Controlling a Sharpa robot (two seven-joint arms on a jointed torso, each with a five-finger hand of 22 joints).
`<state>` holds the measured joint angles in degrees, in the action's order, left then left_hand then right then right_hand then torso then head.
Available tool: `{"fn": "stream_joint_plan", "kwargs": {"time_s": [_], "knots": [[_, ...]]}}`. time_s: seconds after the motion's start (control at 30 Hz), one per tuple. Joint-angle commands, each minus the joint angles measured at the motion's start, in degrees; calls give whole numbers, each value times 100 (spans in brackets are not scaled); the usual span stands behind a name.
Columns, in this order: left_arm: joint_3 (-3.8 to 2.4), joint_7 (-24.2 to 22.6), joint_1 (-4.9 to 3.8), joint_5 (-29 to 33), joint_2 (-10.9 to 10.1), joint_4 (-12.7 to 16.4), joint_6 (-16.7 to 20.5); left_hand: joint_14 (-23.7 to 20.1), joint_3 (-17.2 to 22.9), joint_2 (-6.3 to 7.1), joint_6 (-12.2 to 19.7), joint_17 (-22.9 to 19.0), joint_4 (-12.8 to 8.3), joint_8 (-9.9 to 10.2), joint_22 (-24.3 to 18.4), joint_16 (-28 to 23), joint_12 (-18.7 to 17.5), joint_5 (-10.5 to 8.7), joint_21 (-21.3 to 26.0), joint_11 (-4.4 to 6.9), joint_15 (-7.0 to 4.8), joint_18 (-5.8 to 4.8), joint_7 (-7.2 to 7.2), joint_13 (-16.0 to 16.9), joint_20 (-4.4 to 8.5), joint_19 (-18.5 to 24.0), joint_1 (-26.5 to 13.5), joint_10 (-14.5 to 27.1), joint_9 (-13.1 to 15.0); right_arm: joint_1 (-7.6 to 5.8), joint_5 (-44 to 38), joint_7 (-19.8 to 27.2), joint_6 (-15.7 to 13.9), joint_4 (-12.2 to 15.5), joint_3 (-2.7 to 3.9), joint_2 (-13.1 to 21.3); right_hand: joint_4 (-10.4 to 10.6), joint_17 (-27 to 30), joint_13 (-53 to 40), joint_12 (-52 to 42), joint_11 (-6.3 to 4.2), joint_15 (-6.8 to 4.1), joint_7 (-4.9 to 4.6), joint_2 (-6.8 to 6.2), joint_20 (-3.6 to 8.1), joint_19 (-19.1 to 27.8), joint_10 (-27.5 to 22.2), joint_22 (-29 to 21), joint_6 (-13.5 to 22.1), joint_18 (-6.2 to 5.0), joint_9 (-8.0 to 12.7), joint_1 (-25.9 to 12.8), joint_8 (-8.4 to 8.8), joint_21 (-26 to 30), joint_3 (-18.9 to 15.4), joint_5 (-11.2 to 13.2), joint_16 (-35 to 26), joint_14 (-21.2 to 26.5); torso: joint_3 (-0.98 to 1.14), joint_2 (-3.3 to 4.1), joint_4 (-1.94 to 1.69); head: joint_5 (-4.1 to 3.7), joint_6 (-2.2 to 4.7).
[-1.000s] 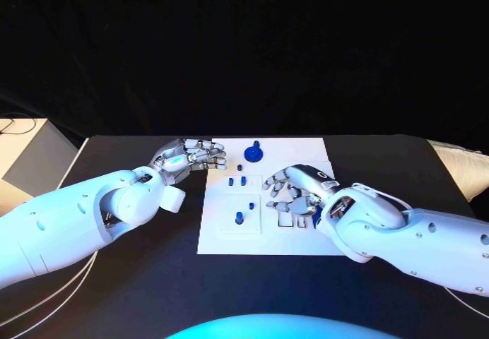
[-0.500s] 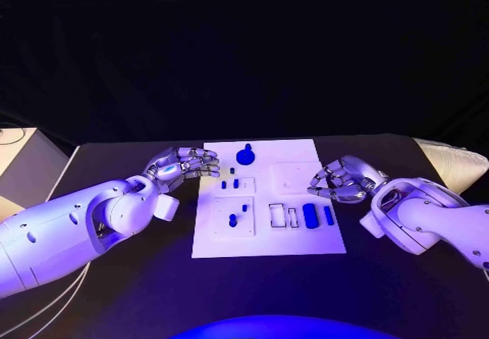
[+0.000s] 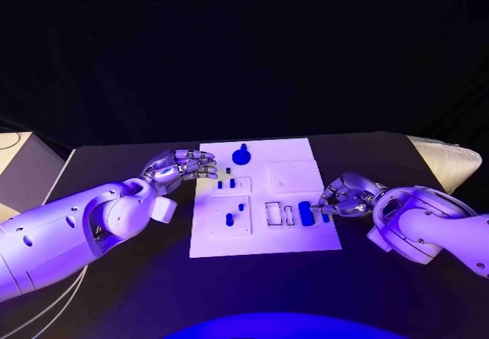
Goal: Assemble the parts on the task board
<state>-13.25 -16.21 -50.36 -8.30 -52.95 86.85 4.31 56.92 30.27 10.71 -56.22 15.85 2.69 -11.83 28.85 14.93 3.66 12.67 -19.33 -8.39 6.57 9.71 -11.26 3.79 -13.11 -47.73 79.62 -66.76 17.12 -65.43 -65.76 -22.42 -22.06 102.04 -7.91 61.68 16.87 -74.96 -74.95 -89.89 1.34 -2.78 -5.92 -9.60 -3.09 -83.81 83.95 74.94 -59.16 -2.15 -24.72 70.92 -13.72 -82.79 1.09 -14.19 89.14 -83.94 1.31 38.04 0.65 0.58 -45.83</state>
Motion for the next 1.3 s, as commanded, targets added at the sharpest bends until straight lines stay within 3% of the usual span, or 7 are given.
{"fn": "stream_joint_plan", "kwargs": {"time_s": [0.03, 0.37, 0.6, 0.67, 0.8, 1.1, 1.3], "knots": [[-6, -82, 12, 40, 14, 12, -105, 37, -11, -22, 25, 5, 29, 22, -5, -27, 3, 23, 29, -7, 16, 64, -20, 4, 9, -43, -19, 42, -9, 54, -443, -535, 168, 11, -4, -65, 3, -1268, -1505, -11, 7, 25, 6, -11, -27, -384, 605, 1025, 34, 52, -8, -59, -38, -16, -117, -24, 25, -556, -7, -8, -11, -57, 16], [-10, -86, 21, 41, 2, 25, -118, 42, -12, -26, 24, 10, 33, 23, -11, -31, 4, 22, 35, -6, 15, 64, -21, 4, 9, -51, -22, 39, -10, 135, -678, -825, 47, -52, -6, -254, 14, -1286, -1505, -11, -10, 14, 30, -6, -24, -394, 605, 1067, -6, 61, -62, -285, -122, -60, -454, -104, 29, -559, -11, 0, 5, -18, -15], [-13, -77, 22, 41, -5, 34, -152, 45, -11, -29, 24, 13, 33, 24, -16, -36, 4, 23, 41, -6, 14, 64, -22, 4, 10, -55, -21, 40, -11, 161, -798, -960, 129, -123, -7, -392, 16, -1295, -1505, -11, -21, 3, 42, 6, -16, -397, 605, 1080, -9, 64, -86, -416, -160, -72, -587, -167, 30, -560, -5, 6, 3, -14, -33], [-14, -75, 22, 41, -9, 35, -156, 47, -14, -30, 24, 15, 40, 25, -20, -40, 3, 23, 46, -8, 15, 64, -24, 4, 9, -58, -30, 41, -11, 168, -816, -982, 151, -137, -7, -426, 14, -1313, -1505, -11, -31, -5, 53, 79, -9, -405, 605, 1101, -17, 69, -107, -495, -195, -97, -730, -344, 34, -564, -6, 5, 3, -17, -43], [-16, -69, 22, 41, -14, 38, -165, 49, -7, -44, 22, 20, 44, 26, -29, -49, 3, 27, 55, -7, 15, 64, -22, 4, 10, -65, -28, 41, -12, 176, -838, -1021, 183, -164, -7, -507, 15, -1314, -1505, -11, -35, -8, 57, 115, -5, -407, 605, 1106, -17, 70, -118, -548, -211, -101, -792, -413, 34, -564, -7, 5, 5, -30, -50], [-18, -61, 22, 41, -20, 44, -176, 51, -7, -47, 22, 23, 49, 26, -33, -53, 3, 29, 60, -8, 15, 64, -23, 4, 9, -69, -31, 42, -13, 210, -968, -1167, 273, -325, -12, -688, 4, -1340, -1505, -11, -42, -12, 65, 169, -2, -412, 605, 1119, -29, 74, -129, -514, -232, -118, -790, -437, 41, -570, -9, -1, 3, -19, -75], [-19, -59, 22, 41, -31, 48, -178, 51, -7, -47, 22, 23, 49, 26, -33, -53, 3, 29, 60, -8, 15, 64, -23, 4, 9, -69, -31, 42, -13, 231, -1090, -1241, 415, -452, -21, -782, -11, -1369, -1505, -11, -52, -23, 75, 228, 8, -423, 605, 1147, -20, 83, -150, -218, -270, -152, -731, -472, 49, -576, -16, -1, -1, -16, -90]]}}
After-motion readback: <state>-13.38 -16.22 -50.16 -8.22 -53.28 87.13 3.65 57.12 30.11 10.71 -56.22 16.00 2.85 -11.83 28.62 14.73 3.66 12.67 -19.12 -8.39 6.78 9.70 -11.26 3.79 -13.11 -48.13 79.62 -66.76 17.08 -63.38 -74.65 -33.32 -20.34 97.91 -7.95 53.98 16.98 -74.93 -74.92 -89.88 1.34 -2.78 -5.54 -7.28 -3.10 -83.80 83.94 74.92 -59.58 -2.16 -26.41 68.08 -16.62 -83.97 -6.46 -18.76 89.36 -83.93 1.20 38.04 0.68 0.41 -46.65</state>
